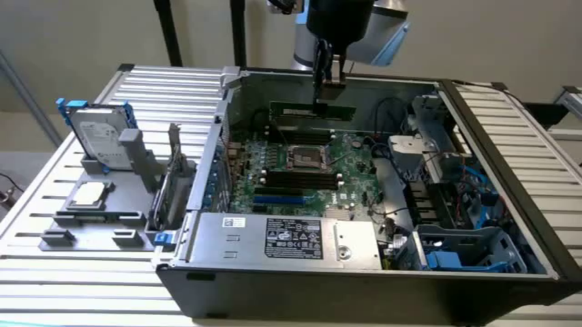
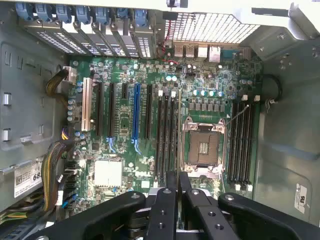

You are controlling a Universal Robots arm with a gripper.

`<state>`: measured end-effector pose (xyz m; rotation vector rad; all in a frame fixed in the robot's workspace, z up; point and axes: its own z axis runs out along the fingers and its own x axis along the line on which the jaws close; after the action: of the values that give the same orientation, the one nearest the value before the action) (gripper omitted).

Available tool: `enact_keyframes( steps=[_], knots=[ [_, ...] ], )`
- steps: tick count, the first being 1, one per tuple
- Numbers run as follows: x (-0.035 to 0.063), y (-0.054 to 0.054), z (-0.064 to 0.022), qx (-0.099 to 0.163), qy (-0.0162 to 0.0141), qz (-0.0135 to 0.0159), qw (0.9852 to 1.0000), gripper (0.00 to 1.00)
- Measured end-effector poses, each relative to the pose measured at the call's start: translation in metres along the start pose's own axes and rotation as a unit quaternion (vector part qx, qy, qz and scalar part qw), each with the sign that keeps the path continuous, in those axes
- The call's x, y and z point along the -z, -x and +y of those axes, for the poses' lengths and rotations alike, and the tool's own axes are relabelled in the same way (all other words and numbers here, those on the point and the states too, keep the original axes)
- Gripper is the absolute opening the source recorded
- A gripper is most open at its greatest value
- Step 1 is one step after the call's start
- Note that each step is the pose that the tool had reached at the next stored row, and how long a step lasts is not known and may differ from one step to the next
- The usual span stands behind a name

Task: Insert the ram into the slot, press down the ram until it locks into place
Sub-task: 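Insert the ram into the slot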

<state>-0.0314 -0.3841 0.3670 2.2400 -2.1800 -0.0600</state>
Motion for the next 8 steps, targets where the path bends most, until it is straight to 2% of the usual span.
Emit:
enact_keyframes(
  steps=[8],
  knots=[
    [0.0000,0.0000,0.0000,0.000,0.0000,0.0000,1.0000,0.13]
  ],
)
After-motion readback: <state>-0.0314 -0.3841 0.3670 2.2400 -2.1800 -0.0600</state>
